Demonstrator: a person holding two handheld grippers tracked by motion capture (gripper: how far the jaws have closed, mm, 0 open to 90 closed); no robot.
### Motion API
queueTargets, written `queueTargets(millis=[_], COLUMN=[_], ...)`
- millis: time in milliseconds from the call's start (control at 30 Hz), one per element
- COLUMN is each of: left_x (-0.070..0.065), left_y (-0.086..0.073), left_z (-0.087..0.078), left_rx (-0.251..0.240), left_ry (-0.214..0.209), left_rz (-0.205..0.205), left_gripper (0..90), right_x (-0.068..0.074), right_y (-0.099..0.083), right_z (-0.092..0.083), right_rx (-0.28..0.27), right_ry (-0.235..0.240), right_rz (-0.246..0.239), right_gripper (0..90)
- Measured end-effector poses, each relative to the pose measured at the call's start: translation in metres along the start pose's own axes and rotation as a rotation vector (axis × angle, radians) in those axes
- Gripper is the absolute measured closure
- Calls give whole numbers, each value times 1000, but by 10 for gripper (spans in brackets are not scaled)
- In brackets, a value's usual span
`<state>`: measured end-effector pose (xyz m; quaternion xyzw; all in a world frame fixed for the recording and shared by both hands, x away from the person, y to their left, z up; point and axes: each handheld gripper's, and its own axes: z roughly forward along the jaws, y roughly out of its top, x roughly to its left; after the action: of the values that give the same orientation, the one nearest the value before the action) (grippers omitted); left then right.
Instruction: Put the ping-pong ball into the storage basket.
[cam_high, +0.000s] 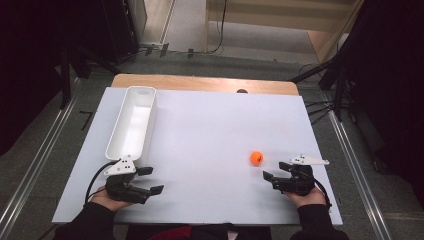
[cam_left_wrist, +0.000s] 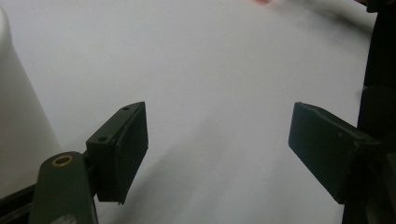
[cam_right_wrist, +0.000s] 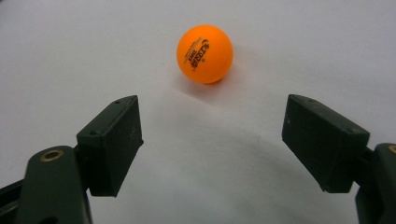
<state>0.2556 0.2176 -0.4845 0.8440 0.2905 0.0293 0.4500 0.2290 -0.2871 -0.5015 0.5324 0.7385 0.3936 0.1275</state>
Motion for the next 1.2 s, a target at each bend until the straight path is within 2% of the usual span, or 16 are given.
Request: queueTargets(millis=[200, 400, 600, 800, 1200], left_x=[-1, -2, -3, -3, -4], left_y=[1, 0, -1, -2, -1], left_z=[0, 0, -1, -2, 1], left_rx=[-3, 4, 2, 5, 6], left_ry=[4, 6, 7, 14, 7], left_rz=[3, 9, 8, 10, 6], left_gripper=[204, 203, 203, 203, 204], right_x=[-1, -1, -1, -4, -6], right_y=[2, 3, 10, 16, 26], right_z=[-3, -4, -2, -1, 4], right_rx=[-27, -41, -54, -71, -78], right_ry=[-27, -27, -27, -25, -30], right_rz=[15, 26, 0, 13, 7], right_gripper=[189, 189, 189, 189, 191])
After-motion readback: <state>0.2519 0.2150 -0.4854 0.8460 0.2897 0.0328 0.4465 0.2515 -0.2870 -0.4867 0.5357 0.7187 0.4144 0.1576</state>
